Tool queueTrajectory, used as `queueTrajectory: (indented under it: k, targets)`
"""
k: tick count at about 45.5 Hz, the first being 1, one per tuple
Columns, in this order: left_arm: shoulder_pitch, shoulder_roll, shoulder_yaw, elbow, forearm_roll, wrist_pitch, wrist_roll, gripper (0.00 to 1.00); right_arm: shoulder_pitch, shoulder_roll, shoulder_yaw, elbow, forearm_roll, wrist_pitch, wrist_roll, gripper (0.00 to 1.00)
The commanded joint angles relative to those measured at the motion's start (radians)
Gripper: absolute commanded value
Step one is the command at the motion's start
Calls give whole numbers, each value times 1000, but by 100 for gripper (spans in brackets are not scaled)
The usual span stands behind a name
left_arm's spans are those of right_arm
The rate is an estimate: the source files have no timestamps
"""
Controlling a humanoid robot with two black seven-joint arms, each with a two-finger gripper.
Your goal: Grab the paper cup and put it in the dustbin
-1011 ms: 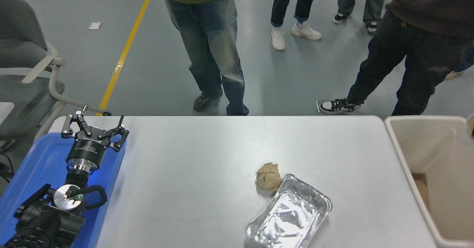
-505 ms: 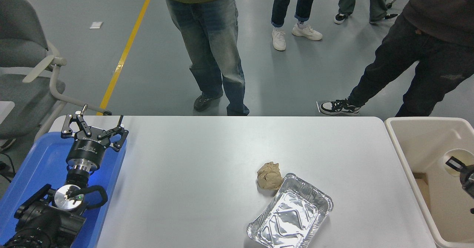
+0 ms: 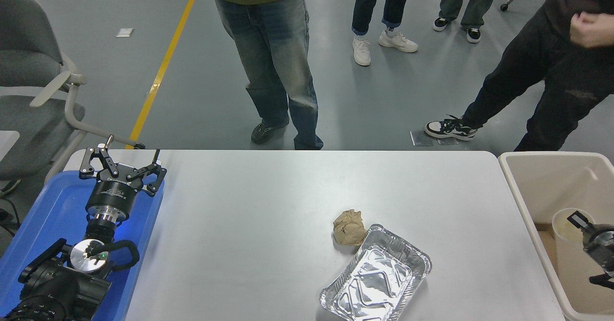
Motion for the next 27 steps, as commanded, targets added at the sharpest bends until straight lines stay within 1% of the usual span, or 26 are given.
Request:
queueTrajectory:
  k: [1,7,11,18,27]
  targets:
    - [-2,0,0,-2,1,0,0,99,98,-49,-63,114,-10,5,6,100]
    - [0,0,2,-2,1,0,2,99,363,-231,-268,424,-12,4,9,100]
    - [0,0,0,0,1,0,2,99,569,-259,-420,564,-38,4,12,100]
    - [0,0,2,-2,1,0,2,99,888,-229,-647,733,-110,51,54,100]
    - [0,0,2,0,1,0,2,99,1181,-49,-870,952,-139,153,63,100]
